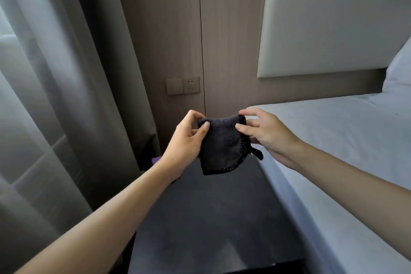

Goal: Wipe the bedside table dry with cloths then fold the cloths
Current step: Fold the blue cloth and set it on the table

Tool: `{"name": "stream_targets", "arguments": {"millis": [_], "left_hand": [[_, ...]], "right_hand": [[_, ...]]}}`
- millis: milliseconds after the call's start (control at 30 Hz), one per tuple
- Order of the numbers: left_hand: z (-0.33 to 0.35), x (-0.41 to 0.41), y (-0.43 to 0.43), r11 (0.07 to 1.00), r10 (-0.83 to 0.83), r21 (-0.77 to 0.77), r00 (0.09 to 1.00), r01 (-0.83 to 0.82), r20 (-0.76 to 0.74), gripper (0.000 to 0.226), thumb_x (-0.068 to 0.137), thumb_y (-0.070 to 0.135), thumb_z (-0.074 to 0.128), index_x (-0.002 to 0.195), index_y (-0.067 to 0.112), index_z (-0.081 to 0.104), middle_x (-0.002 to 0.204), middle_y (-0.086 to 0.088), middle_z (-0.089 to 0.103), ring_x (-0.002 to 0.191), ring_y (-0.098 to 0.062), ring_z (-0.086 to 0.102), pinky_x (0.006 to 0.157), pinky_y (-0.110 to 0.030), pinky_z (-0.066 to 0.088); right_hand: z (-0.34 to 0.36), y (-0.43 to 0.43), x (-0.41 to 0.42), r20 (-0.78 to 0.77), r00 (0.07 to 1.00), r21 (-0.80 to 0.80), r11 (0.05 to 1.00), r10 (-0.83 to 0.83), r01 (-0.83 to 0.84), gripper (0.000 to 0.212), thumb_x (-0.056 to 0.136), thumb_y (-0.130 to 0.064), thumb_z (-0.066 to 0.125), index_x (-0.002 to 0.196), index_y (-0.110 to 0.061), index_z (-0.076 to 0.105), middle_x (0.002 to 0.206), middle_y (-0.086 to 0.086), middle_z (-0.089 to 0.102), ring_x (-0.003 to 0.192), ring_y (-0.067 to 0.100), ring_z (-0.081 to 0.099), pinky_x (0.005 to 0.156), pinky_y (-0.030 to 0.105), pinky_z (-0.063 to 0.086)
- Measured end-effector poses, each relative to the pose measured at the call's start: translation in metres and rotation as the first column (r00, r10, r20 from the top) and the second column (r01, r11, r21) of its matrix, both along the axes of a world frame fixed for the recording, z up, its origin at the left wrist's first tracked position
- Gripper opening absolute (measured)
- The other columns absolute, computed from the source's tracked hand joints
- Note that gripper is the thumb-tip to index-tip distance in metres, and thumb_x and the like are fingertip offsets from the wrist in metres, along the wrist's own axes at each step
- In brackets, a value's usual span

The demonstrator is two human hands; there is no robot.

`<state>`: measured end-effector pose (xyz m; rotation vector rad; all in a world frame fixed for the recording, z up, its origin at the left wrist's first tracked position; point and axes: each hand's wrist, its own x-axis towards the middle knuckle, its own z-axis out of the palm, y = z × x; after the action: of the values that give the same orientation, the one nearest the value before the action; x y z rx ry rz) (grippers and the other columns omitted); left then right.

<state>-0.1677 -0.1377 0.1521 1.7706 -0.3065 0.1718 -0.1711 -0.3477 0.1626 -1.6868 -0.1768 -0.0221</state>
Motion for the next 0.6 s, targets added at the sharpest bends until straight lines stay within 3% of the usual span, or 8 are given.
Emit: {"name": "stream_targets", "arguments": {"millis": [133,267,333,367,433,500,600], "left_hand": [[-0.057,0.038,-0.020,1.000,-0.014,-0.021,0.987,0.011,-0.161,0.011,0.100,0.021,0.059,0.106,0.013,0.057,0.079,-0.007,0.073,0.066,-0.011,0.069,0.050,-0.030,0.054],[-0.114,0.080,-0.039,0.986,-0.098,-0.164,0.891,0.027,-0.444,0.024,0.090,0.014,0.073,0.107,-0.001,0.066,0.102,-0.016,0.076,0.094,-0.026,0.074,0.074,-0.038,0.062],[-0.141,0.104,-0.047,0.982,-0.115,-0.191,0.847,0.017,-0.519,0.029,0.090,0.011,0.072,0.109,-0.011,0.065,0.108,-0.024,0.073,0.094,-0.030,0.073,0.079,-0.040,0.061],[-0.153,0.116,-0.051,0.980,-0.107,-0.197,0.833,-0.002,-0.542,0.029,0.091,0.010,0.070,0.110,-0.012,0.063,0.110,-0.026,0.071,0.092,-0.031,0.071,0.081,-0.044,0.059],[-0.177,0.139,-0.059,0.989,-0.070,-0.149,0.827,-0.017,-0.558,0.021,0.096,0.014,0.064,0.109,-0.003,0.063,0.109,-0.025,0.072,0.086,-0.030,0.071,0.074,-0.048,0.059],[-0.194,0.163,-0.068,0.999,-0.025,-0.051,0.828,-0.004,-0.560,0.010,0.100,0.019,0.059,0.106,0.011,0.062,0.101,-0.016,0.073,0.076,-0.026,0.072,0.056,-0.041,0.059],[-0.216,0.195,-0.079,0.995,0.056,0.104,0.848,-0.001,-0.526,0.006,0.101,0.024,0.057,0.104,0.020,0.059,0.106,-0.009,0.067,0.085,-0.031,0.070,0.049,-0.039,0.058]], "right_hand": [[-0.051,-0.019,0.035,-0.093,0.995,-0.164,0.986,-0.039,0.023,0.012,0.100,-0.012,0.061,0.109,-0.011,0.068,0.089,0.002,0.075,0.067,0.002,0.067,0.057,0.014,0.049],[-0.110,-0.032,0.082,-0.097,0.987,-0.341,0.936,-0.132,0.091,0.009,0.105,-0.019,0.050,0.104,-0.014,0.057,0.074,-0.005,0.059,0.045,-0.008,0.051,0.043,0.009,0.036],[-0.139,-0.037,0.110,-0.082,0.983,-0.404,0.908,-0.162,0.116,0.011,0.105,-0.024,0.048,0.107,-0.017,0.056,0.080,-0.002,0.063,0.061,-0.005,0.060,0.055,0.016,0.047],[-0.153,-0.039,0.124,-0.085,0.981,-0.424,0.897,-0.175,0.123,0.010,0.105,-0.027,0.047,0.106,-0.021,0.055,0.087,0.002,0.067,0.076,0.006,0.066,0.067,0.028,0.055],[-0.177,-0.039,0.149,-0.112,0.970,-0.446,0.883,-0.215,0.144,0.010,0.104,-0.029,0.047,0.104,-0.024,0.055,0.097,0.007,0.069,0.091,0.025,0.067,0.080,0.040,0.054],[-0.197,-0.039,0.174,-0.131,0.956,-0.454,0.873,-0.262,0.177,0.011,0.105,-0.030,0.046,0.105,-0.025,0.055,0.101,0.008,0.069,0.090,0.026,0.066,0.075,0.038,0.053],[-0.222,-0.042,0.208,-0.149,0.936,-0.463,0.859,-0.318,0.219,0.011,0.105,-0.029,0.047,0.106,-0.023,0.057,0.108,0.005,0.066,0.093,0.023,0.063,0.065,0.030,0.047]]}}
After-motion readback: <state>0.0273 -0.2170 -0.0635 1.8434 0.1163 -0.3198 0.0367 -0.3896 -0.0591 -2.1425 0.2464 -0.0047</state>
